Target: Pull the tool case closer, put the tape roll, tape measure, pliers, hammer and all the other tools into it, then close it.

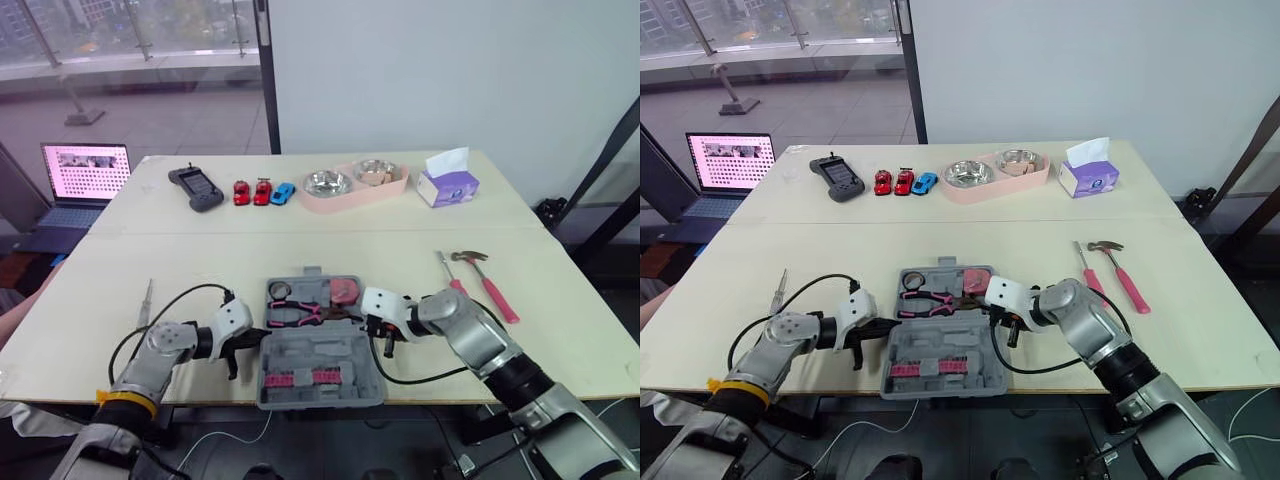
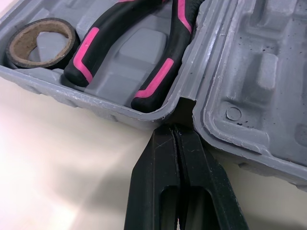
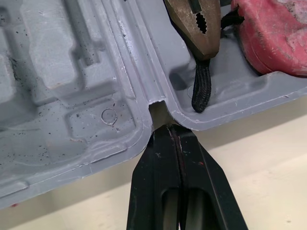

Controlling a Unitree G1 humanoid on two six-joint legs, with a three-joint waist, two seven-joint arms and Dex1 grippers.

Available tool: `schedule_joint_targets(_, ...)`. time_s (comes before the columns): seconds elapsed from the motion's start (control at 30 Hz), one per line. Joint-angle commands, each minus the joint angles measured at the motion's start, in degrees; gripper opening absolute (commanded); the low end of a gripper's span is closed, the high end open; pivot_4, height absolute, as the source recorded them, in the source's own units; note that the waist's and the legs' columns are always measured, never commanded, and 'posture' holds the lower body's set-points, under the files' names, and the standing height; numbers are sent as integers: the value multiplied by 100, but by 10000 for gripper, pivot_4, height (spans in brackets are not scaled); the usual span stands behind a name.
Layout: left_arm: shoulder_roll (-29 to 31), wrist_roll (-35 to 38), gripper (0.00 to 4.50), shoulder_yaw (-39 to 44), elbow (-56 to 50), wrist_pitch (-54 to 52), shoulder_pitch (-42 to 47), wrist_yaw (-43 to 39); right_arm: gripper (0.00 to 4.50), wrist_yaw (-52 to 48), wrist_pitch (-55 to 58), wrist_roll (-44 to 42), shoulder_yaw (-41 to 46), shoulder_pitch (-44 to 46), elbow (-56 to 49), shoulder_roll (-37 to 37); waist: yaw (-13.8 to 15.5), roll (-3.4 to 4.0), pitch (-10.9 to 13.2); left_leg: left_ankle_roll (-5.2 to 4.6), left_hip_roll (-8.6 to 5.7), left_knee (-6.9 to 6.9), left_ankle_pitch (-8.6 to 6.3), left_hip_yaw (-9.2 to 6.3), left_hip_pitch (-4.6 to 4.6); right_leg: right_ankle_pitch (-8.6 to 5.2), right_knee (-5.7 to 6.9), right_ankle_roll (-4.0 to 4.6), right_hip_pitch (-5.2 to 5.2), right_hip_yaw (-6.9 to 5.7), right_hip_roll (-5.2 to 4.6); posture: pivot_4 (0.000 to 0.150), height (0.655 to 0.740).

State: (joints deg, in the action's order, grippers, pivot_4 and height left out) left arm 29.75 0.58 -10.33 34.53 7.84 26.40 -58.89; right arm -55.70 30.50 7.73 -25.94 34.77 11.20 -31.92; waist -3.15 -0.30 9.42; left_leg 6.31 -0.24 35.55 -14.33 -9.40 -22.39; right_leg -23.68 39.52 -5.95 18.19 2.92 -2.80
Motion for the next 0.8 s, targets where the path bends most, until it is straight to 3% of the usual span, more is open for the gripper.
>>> schedule_joint_targets(0.03,-185,-332,565,-137,934,283,674,221,0,247,-266,-43,237,382,413,304,1,0,0,0,-1,5,0,-1,0,0,3,0,0,-2,0,1500,7400)
schedule_joint_targets(0.33,-404,-615,565,-85,2459,878,1669,333,0,534,-796,43,371,927,1607,677,-85,-1,1,24,-2,8,14,-2,-6,0,4,-1,4,-3,1,1500,7400)
schedule_joint_targets(0.8,-408,-554,565,21,2196,980,1224,80,0,434,-778,103,402,759,1466,806,-91,0,0,25,-1,8,14,-5,-6,0,6,-1,5,-3,1,1500,7400)
